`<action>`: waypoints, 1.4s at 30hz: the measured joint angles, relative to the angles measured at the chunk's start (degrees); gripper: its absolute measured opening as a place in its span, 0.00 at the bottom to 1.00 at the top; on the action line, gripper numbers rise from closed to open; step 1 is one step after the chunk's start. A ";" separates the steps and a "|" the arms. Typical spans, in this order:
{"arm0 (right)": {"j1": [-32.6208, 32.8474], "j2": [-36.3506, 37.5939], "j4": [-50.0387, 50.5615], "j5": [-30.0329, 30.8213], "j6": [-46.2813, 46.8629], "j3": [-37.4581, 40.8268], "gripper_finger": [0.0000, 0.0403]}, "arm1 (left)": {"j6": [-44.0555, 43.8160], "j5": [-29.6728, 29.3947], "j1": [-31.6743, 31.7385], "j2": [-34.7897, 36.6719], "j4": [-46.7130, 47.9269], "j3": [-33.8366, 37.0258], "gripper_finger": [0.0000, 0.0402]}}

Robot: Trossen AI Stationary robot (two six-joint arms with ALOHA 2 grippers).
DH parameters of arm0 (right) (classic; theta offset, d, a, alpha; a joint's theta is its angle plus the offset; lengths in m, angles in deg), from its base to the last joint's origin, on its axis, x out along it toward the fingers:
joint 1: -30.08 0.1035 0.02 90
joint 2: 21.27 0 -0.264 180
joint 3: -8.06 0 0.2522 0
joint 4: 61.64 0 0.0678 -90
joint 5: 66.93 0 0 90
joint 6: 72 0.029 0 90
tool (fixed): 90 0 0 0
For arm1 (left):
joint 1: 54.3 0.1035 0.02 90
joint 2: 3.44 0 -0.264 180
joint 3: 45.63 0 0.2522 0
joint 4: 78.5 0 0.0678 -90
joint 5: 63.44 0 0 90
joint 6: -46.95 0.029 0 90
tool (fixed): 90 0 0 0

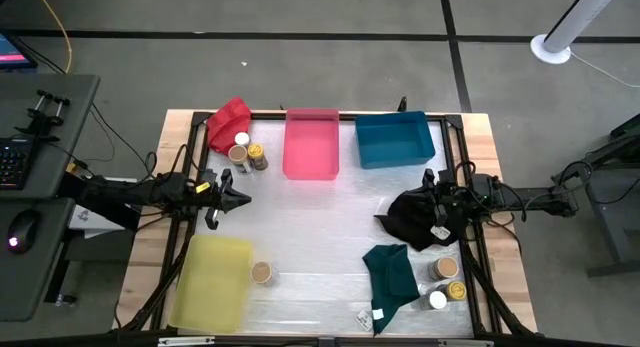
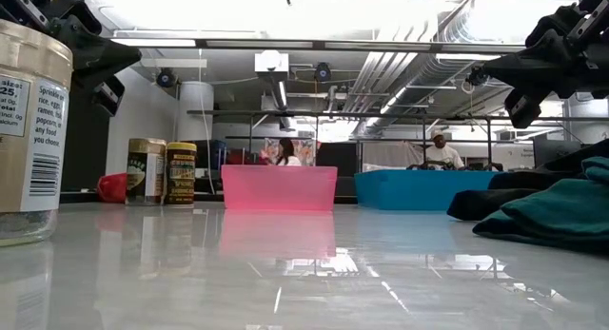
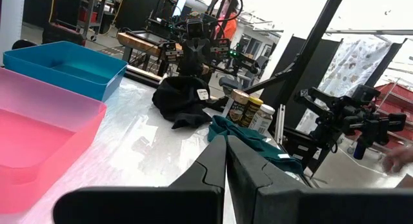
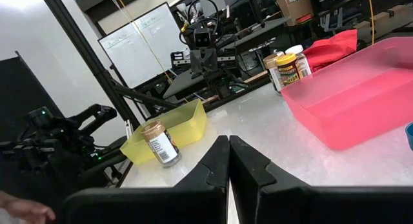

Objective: Sort spices by type

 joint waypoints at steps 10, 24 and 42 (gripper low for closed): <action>0.02 -0.01 -0.01 -0.01 0.00 -0.01 0.00 | 0.00 0.00 0.01 0.02 0.00 -0.01 0.00; 0.00 0.03 -19.61 19.33 15.14 -0.01 0.00 | 0.00 0.00 -0.01 0.00 -0.01 0.00 0.00; 4.72 -38.60 27.03 -7.18 29.06 -41.04 0.40 | -0.01 0.00 0.01 -0.11 -0.02 0.00 0.00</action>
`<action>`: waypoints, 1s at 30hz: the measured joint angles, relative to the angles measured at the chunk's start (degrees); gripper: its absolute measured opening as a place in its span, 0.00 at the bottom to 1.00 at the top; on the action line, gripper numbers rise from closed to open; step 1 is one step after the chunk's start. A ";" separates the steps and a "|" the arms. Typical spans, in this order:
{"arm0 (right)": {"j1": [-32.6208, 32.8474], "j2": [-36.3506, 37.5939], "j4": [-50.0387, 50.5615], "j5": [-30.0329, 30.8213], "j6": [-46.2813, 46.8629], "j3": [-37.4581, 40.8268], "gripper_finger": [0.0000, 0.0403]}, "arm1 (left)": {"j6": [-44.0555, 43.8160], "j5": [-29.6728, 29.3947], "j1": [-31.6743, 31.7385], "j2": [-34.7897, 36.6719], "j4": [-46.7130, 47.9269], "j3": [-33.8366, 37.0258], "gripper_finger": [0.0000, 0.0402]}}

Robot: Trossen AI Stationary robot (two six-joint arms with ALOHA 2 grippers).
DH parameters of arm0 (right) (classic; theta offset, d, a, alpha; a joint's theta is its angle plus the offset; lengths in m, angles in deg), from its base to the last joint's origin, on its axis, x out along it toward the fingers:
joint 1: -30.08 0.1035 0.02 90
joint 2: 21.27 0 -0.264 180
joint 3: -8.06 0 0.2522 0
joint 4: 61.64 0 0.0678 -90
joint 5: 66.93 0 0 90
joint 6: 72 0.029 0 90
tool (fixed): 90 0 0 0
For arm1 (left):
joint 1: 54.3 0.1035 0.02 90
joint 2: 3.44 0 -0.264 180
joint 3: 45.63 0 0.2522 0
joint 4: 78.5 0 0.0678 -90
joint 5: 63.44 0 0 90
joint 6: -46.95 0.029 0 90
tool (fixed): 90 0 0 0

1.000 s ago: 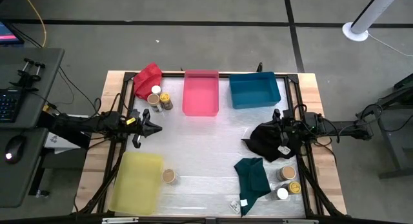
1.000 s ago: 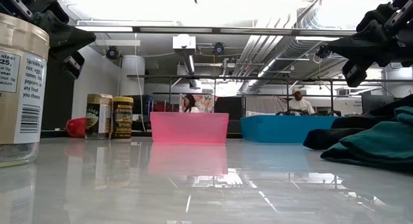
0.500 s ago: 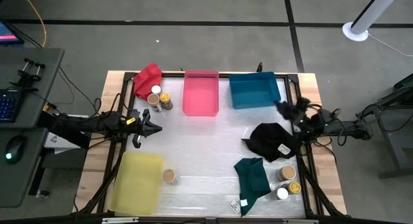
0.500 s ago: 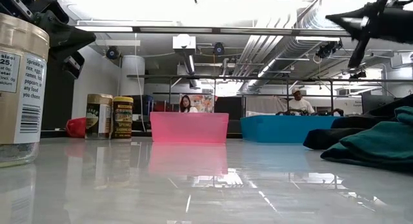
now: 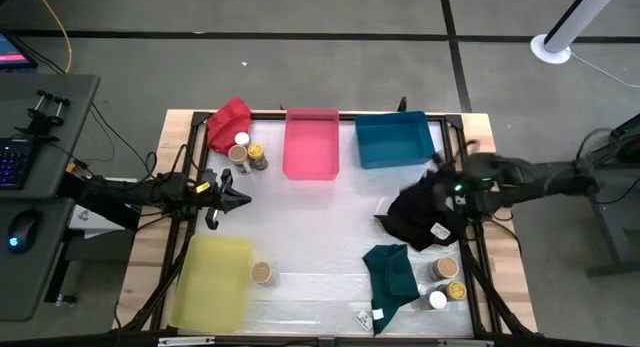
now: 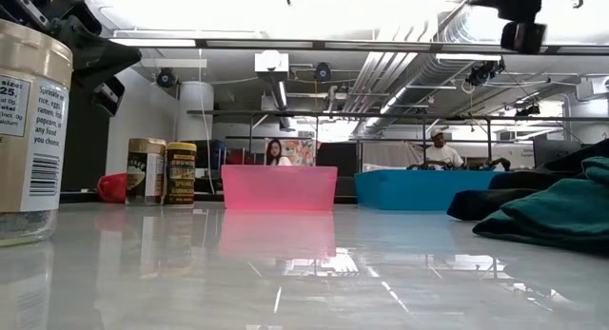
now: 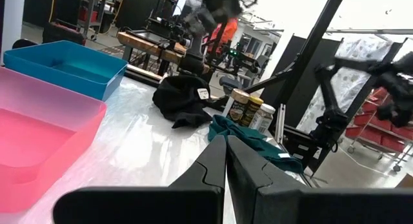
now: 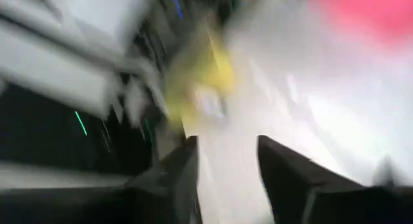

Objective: Sort spices by type
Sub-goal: Put the right gold seasoning bottle into the blue bin

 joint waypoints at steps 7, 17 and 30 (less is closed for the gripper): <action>7.77 -25.31 36.09 -16.82 3.77 -20.25 0.65 | 0.01 0.00 0.00 0.00 -0.01 0.00 0.00; 23.32 -40.29 51.96 -23.70 21.51 -27.33 0.73 | 0.01 0.00 0.00 0.00 -0.01 0.00 0.00; 28.02 -40.82 51.82 -21.71 32.91 -21.81 0.73 | 0.01 0.00 -0.01 0.00 0.01 0.00 0.00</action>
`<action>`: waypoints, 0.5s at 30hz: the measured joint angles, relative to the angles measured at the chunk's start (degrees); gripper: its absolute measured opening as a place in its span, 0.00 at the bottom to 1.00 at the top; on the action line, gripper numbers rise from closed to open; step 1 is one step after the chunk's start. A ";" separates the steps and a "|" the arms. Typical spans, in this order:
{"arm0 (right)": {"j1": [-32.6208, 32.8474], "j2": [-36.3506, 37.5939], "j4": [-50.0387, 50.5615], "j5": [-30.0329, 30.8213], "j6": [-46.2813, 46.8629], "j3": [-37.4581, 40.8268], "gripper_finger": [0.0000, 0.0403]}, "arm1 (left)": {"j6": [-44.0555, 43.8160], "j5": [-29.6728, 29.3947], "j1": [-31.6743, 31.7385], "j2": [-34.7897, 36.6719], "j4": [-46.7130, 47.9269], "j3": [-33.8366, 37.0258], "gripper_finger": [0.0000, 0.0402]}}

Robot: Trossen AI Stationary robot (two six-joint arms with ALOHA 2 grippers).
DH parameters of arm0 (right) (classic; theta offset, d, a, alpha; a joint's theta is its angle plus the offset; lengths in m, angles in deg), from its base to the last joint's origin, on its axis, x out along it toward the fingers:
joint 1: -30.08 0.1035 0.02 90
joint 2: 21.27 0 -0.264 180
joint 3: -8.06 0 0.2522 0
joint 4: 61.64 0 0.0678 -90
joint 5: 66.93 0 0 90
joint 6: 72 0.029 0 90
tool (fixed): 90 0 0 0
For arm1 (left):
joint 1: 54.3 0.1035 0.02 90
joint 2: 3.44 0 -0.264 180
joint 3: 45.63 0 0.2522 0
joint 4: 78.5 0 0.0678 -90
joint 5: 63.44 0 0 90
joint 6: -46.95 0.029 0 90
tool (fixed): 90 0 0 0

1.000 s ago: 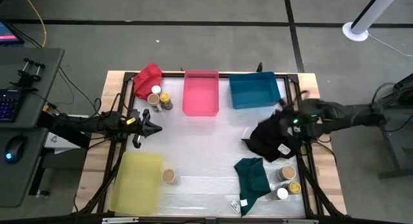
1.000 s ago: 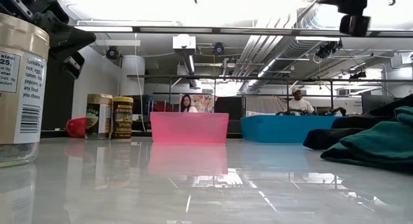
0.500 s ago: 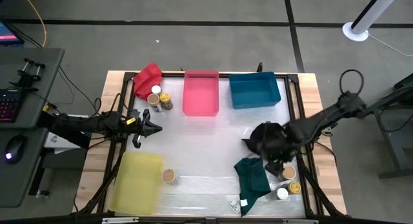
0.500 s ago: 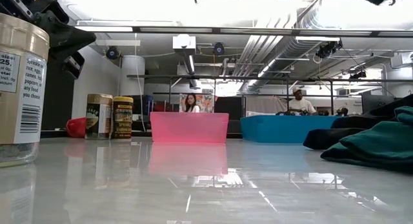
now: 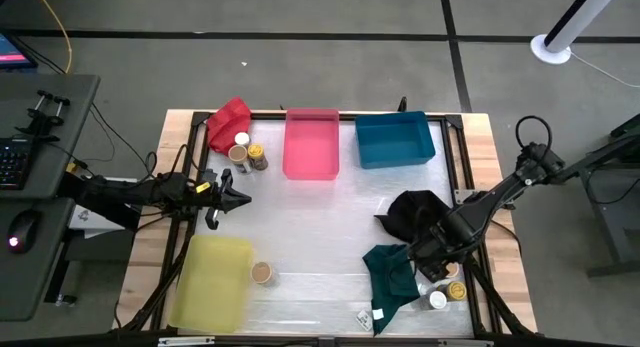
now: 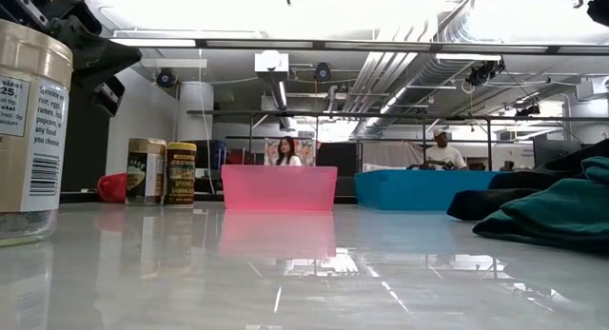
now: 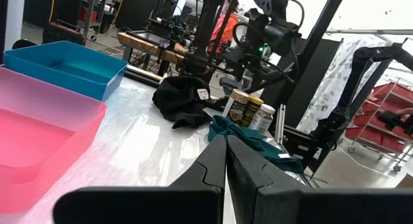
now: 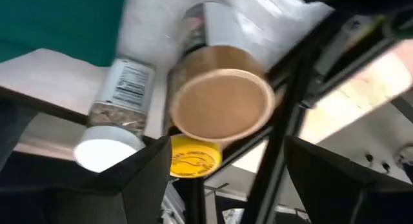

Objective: Sort spices by type
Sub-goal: Put the right gold seasoning bottle into the blue bin

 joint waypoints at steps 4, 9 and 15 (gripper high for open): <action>0.00 0.00 -0.64 0.37 0.32 1.84 0.73 | 0.00 0.00 0.00 0.00 0.00 0.00 0.00; -0.02 0.09 -3.47 -0.07 -0.48 4.25 0.73 | 0.00 0.00 0.00 0.00 0.00 0.00 0.00; -0.02 0.22 -5.88 -1.81 -2.64 5.99 0.73 | 0.00 0.00 -0.01 0.00 0.00 0.00 0.00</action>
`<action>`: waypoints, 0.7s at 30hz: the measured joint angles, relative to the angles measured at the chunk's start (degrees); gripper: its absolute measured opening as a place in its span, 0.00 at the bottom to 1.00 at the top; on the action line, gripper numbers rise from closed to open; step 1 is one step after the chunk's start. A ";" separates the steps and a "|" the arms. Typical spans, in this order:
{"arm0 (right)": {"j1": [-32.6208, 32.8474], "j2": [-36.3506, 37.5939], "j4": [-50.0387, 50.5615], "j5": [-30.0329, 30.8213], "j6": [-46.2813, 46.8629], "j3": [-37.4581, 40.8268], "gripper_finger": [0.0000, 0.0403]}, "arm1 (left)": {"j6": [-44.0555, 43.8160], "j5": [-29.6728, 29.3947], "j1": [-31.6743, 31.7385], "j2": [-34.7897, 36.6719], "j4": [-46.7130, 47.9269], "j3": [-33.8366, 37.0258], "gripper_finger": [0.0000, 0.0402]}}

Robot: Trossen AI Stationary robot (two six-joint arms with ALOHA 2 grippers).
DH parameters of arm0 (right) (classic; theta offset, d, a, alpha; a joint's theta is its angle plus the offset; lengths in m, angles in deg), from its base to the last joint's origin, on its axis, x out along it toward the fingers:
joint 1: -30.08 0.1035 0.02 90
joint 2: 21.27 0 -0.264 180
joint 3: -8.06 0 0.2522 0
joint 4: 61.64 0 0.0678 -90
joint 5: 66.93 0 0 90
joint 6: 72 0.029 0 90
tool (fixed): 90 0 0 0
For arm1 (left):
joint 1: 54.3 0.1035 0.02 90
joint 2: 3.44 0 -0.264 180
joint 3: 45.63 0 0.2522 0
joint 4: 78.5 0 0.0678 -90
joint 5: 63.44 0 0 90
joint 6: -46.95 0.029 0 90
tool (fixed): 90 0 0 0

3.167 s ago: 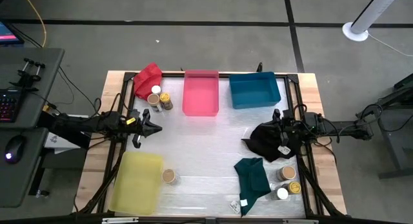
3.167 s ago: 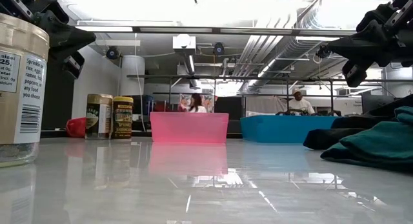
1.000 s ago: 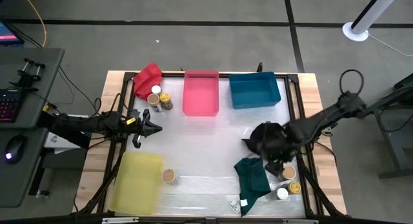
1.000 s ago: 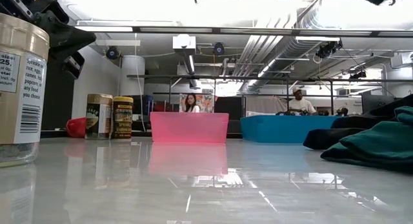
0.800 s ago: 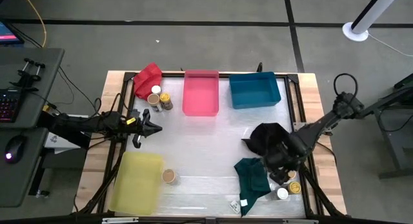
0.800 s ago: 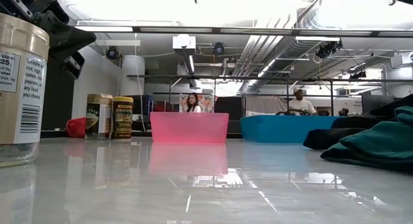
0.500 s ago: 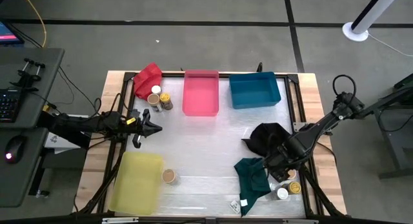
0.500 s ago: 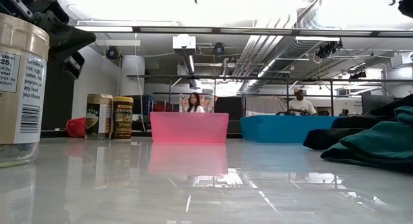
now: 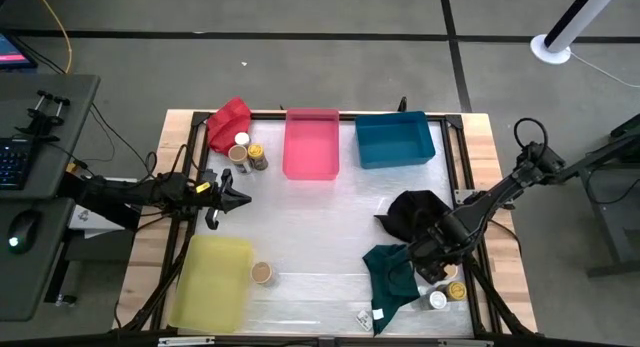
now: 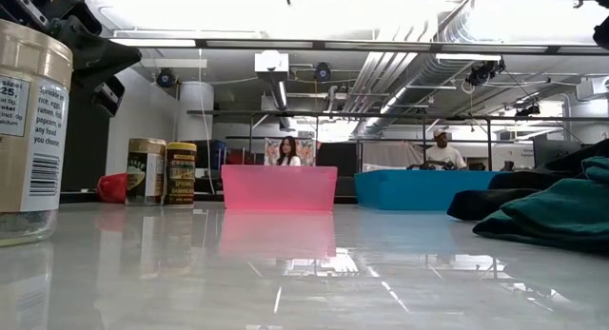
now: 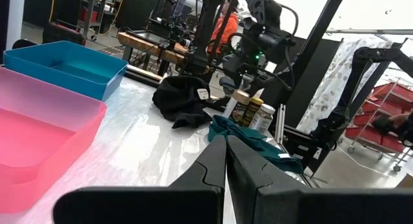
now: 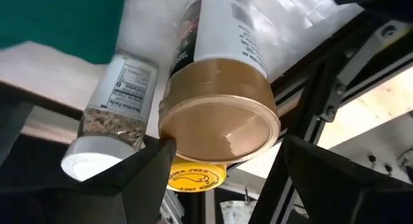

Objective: Sort spices by type
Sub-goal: Put the right gold seasoning bottle into the blue bin

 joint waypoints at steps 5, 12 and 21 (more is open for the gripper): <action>-0.22 0.04 0.11 0.44 -3.54 0.06 0.73 | 0.00 0.00 0.02 0.00 0.00 0.00 0.00; -0.22 0.57 0.69 1.06 -5.34 0.14 0.73 | -0.02 0.00 0.00 0.00 0.00 0.00 0.00; -0.22 2.65 1.60 1.44 -5.16 -1.89 0.73 | 0.00 0.00 0.01 0.00 0.00 0.00 0.00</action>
